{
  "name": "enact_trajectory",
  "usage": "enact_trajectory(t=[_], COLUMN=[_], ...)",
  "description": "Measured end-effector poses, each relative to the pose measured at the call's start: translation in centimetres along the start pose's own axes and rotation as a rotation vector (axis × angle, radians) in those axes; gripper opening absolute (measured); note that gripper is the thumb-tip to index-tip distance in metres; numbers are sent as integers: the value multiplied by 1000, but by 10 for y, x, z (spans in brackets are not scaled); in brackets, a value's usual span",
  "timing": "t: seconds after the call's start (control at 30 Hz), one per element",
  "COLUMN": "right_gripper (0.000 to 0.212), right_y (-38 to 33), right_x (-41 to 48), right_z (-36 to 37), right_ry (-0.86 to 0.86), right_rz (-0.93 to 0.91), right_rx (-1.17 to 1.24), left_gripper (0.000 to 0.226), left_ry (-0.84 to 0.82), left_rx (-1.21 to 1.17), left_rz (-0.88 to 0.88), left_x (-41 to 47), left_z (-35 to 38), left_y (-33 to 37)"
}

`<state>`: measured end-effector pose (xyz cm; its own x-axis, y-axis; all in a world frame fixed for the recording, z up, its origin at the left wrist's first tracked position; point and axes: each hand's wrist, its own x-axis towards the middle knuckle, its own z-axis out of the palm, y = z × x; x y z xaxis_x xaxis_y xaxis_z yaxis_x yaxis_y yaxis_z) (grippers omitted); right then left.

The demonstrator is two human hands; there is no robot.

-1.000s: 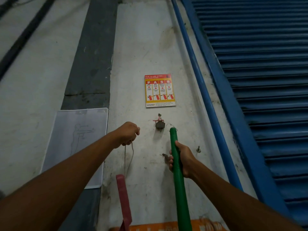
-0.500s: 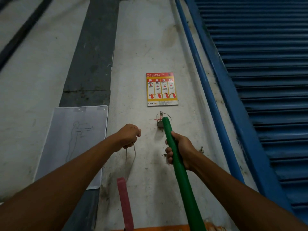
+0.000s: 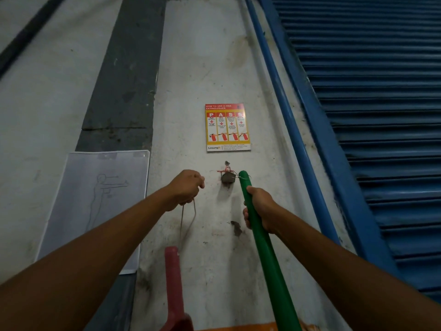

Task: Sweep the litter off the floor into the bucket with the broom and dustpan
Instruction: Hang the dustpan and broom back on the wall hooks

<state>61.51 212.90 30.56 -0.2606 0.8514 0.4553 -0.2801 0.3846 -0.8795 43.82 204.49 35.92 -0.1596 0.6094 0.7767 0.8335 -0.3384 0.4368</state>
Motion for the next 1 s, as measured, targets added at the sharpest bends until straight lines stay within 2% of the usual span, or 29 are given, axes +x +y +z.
enact_trajectory(t=[0.13,0.33,0.7,0.87,1.0], right_gripper=[34,36,37,44,40], right_y=[-12,-23,-10,8,32], right_x=[6,10,7,-2,-11], right_z=[0,3,13,-1,0], right_ry=[136,381,475,491,456], right_rz=[-114,-331,-446,-462,-459], right_rx=[-146,-545,-1061,-1114,-1121], left_gripper=[25,25,23,22,22], left_ry=[-4,-17,0,-20,-93], left_rx=[-11,27,-1,-9,-28], left_rz=[-8,-1,15,11,-102], left_x=[5,2,-2,-8,-11], left_z=[2,-1,-17,-17,-19], left_y=[1,-1,-4,0,6])
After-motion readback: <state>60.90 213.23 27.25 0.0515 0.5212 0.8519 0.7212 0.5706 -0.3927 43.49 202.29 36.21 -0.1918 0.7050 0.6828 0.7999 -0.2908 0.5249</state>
